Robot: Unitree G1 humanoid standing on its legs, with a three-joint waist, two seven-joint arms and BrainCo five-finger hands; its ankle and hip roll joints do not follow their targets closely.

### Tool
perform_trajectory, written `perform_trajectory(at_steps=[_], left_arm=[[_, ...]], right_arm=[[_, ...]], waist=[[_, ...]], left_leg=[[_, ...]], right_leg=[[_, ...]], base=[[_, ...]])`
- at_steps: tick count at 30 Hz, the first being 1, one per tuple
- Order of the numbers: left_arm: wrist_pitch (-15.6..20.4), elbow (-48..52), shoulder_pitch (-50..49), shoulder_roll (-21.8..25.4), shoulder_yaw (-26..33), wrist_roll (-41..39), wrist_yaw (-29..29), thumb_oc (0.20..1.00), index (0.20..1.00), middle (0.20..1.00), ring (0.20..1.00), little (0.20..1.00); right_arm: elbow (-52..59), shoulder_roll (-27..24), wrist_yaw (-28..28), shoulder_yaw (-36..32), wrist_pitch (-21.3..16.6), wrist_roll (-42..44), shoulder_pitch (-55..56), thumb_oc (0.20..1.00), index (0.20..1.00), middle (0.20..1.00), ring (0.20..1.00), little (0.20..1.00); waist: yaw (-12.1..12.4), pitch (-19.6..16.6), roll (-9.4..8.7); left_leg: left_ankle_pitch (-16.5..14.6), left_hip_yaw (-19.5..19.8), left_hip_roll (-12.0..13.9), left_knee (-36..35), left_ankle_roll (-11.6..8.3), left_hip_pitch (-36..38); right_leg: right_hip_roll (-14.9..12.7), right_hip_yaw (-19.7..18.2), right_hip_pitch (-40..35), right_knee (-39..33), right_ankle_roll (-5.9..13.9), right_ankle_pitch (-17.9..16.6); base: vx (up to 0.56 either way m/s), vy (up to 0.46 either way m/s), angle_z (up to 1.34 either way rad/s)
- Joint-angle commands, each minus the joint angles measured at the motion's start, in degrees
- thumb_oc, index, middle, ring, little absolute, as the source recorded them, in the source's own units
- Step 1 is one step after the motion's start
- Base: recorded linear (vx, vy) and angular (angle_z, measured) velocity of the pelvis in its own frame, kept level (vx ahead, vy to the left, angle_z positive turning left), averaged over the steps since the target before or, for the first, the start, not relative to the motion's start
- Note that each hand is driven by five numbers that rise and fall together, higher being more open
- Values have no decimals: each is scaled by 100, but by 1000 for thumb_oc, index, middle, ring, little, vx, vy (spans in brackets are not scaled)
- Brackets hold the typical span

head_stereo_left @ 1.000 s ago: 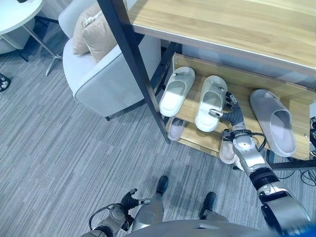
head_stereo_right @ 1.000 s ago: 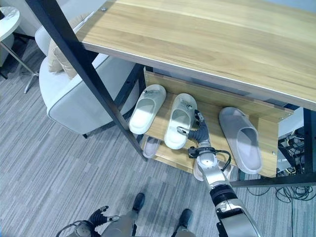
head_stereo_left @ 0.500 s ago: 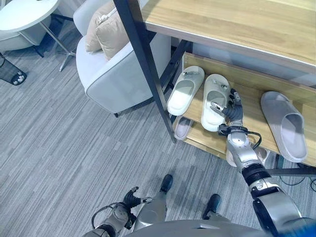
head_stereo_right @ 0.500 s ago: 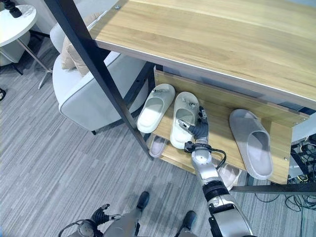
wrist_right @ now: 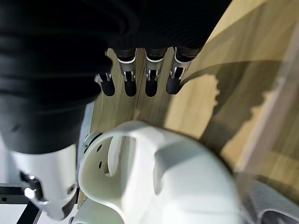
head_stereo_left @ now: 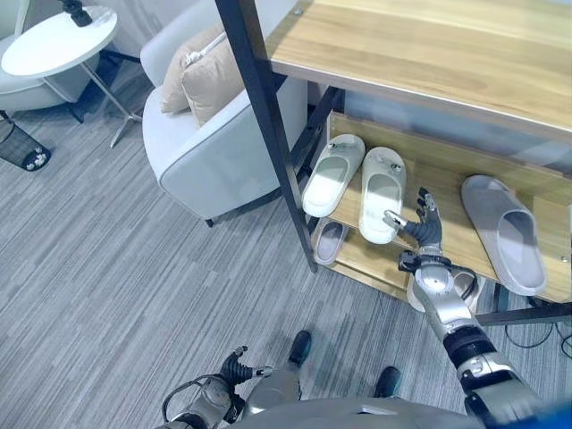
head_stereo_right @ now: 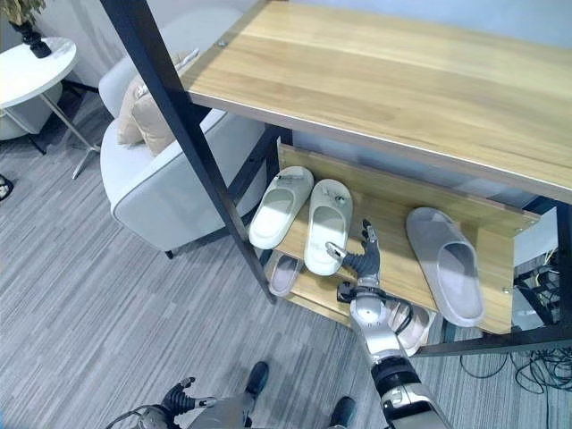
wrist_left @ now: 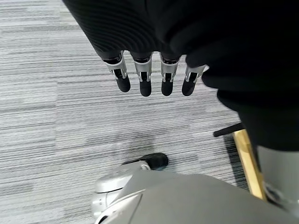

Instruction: Arrange the slippers neatly on the shoe rack.

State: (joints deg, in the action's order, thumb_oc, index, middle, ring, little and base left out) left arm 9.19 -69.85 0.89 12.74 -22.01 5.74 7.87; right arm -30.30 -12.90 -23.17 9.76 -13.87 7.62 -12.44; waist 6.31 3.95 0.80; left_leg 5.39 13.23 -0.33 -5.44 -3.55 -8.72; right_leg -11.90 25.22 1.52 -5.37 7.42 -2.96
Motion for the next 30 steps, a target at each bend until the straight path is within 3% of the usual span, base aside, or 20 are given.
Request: perform_trajectory(at_steps=[1, 10, 16, 30], left_arm=[[39, -387, 157, -420, -222, 24, 9, 1000, 1000, 1000, 1000, 1000], [-15, -564, 42, -437, -103, 62, 18, 1000, 1000, 1000, 1000, 1000], [-39, -565, 48, -430, -156, 22, 60, 1000, 1000, 1000, 1000, 1000], [-67, -627, 93, -438, -192, 54, 132, 1000, 1000, 1000, 1000, 1000]], right_arm=[[436, -43, 153, 48, -137, 2, -157, 1000, 1000, 1000, 1000, 1000], [419, 206, 799, 608, -131, 664, 170, 1000, 1000, 1000, 1000, 1000], [229, 374, 890, 701, -143, 1292, 154, 1000, 1000, 1000, 1000, 1000], [211, 539, 984, 1062, -141, 1519, -8, 1000, 1000, 1000, 1000, 1000]], waist=[[81, 113, -32], [-17, 4, -87], [-9, 9, -102], [65, 29, -127]], left_leg=[[-568, -612, -129, 44, 113, 211], [-588, -713, -81, 44, 74, 349], [-567, -673, -76, 44, 49, 294], [-552, -635, -117, 44, 49, 234]], right_leg=[[-236, -277, -329, 37, 374, 235], [-182, -344, -412, 37, 330, 268], [-179, -306, -378, 37, 318, 249], [-241, -235, -374, 37, 338, 211]], base=[[-18, -6, -8], [-11, 3, -5], [1, 5, 0], [9, 18, 3]])
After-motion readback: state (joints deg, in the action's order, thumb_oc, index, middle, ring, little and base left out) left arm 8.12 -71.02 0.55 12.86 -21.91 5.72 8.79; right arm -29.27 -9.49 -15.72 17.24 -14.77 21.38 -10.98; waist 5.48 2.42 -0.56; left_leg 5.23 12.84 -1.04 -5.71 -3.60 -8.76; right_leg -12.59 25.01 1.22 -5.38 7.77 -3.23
